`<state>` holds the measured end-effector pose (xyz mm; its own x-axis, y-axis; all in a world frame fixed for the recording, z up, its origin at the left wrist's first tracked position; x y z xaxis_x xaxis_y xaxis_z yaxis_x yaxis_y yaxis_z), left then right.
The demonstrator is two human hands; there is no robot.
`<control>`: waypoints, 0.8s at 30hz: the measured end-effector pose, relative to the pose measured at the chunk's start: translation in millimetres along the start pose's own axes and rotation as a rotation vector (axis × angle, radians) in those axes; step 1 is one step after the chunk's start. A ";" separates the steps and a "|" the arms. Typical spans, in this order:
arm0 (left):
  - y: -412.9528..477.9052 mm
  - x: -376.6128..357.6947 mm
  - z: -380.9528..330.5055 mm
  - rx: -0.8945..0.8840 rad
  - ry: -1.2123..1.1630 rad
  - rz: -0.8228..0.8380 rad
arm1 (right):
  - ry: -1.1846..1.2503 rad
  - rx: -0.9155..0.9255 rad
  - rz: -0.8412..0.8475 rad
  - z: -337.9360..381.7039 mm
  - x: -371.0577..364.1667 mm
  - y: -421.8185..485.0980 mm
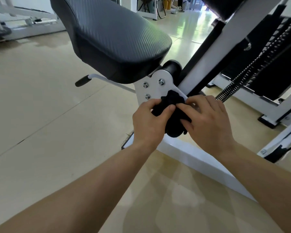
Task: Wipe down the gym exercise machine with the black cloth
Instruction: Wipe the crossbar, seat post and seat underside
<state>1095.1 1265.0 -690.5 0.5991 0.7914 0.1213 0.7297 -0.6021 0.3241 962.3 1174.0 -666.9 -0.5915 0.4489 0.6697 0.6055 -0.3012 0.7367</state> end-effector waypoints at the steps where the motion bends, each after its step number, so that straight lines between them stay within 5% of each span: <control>1: 0.3 3.2 -5.7 -0.031 -0.004 -0.032 | 0.024 -0.009 -0.021 0.6 2.1 3.8; 8: 18.9 16.0 -43.3 -0.379 0.090 -0.266 | 0.082 -0.045 -0.162 22.9 9.4 50.8; 19: 4.4 -9.0 -13.3 -0.317 0.233 -0.086 | -0.177 0.021 -0.073 5.1 -0.5 9.3; 24: -10.6 -25.8 -12.8 -0.177 0.152 0.007 | -0.090 -0.125 0.030 -1.2 3.7 -21.3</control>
<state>1067.7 1252.3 -685.1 0.5379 0.8021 0.2595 0.6485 -0.5904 0.4805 946.5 1181.0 -680.0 -0.5206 0.5102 0.6846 0.5476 -0.4156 0.7262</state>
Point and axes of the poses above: each hand's wrist, its own y-axis towards the middle knuckle, its own x-axis out of the back of the hand, z = x × y, the point moved 5 cm from there along y, towards the middle knuckle, and after that the axes turned 8 degrees about -x, right-handed, at the moved point
